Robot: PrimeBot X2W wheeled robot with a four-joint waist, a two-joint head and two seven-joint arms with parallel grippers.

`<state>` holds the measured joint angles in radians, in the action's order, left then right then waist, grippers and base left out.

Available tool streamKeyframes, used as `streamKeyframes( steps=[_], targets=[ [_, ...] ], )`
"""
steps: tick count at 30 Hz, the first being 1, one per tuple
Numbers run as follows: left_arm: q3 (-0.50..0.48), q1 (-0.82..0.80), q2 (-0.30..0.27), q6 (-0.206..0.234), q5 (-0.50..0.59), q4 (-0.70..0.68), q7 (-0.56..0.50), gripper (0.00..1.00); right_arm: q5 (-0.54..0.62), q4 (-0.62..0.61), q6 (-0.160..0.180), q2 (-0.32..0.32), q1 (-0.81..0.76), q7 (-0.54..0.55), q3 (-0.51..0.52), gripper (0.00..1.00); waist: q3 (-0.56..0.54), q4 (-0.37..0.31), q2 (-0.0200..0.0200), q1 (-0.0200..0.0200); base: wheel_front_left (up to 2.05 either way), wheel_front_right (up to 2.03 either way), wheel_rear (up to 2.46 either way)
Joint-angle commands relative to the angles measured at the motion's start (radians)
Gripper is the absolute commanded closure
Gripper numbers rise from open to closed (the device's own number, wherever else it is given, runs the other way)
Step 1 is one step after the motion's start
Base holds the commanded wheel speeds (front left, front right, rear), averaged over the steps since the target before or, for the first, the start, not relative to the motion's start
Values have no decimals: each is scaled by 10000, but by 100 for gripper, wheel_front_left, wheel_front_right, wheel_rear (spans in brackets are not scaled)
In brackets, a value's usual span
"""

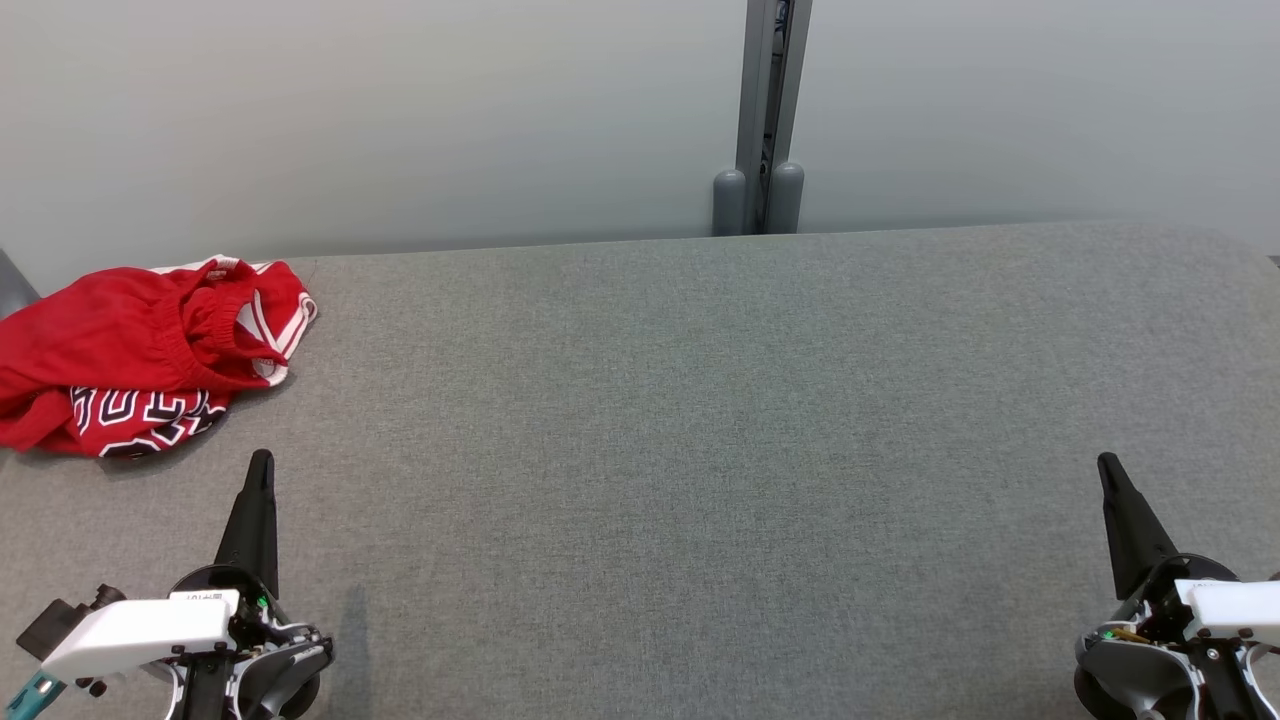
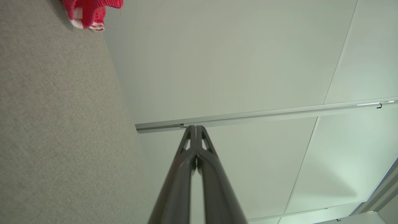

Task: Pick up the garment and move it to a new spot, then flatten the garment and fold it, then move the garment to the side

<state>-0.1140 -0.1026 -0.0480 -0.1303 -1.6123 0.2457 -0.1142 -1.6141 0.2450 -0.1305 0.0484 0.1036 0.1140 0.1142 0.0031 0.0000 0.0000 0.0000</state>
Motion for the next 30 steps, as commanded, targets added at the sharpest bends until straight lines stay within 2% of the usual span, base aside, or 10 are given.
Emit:
streamKeyframes(
  steps=[1,15,16,20,30],
  targets=[
    [-21,-125,-47,-42,-10,-26,-23,100,27,-9,-4,46,92,18,2,100,0,0,0,0,0,0,0],
    [-21,-126,-47,-42,-10,-26,-22,100,27,-9,-4,46,92,18,2,100,0,0,0,0,0,0,0],
    [11,-95,-39,-7,60,-16,23,0,92,-4,-4,32,77,-21,-14,0,0,0,0,0,0,0,0],
    [55,301,107,10,8,280,25,0,6,281,11,-128,-259,-20,-36,0,2,0,0,0,0,0,0],
    [543,340,83,8,420,47,533,0,325,183,9,-102,-349,-529,-266,0,16,8,0,0,0,0,0]
  ],
)
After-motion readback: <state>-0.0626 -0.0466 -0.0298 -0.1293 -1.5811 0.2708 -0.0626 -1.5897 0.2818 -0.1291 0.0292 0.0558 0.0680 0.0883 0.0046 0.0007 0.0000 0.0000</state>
